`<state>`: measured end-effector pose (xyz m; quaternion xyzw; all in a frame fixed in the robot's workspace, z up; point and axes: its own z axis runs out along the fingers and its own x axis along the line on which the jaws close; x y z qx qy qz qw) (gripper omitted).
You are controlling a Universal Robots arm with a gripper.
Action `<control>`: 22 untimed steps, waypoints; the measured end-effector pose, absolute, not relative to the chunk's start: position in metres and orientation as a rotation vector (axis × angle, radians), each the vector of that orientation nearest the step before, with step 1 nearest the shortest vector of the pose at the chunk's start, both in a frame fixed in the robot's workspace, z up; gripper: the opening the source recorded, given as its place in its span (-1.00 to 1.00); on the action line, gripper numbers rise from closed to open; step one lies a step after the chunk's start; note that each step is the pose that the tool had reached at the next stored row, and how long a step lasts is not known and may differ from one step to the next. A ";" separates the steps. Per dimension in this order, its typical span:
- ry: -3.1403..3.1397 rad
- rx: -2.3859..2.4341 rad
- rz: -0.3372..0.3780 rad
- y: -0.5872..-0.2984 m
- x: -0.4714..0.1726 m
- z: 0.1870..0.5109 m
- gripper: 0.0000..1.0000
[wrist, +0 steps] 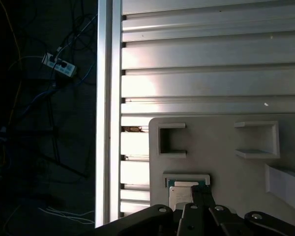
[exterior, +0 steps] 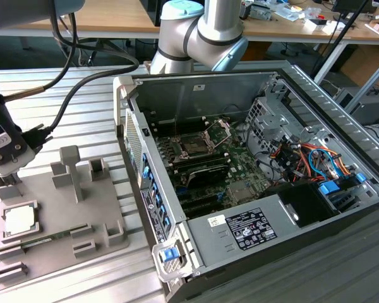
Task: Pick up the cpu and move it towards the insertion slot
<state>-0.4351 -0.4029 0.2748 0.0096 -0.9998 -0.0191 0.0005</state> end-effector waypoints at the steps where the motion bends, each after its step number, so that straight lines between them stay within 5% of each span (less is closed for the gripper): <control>1: -3.140 0.030 -0.060 -0.403 -0.435 0.275 -0.79; 22: -3.140 0.030 -0.060 -0.403 -0.437 0.270 -0.79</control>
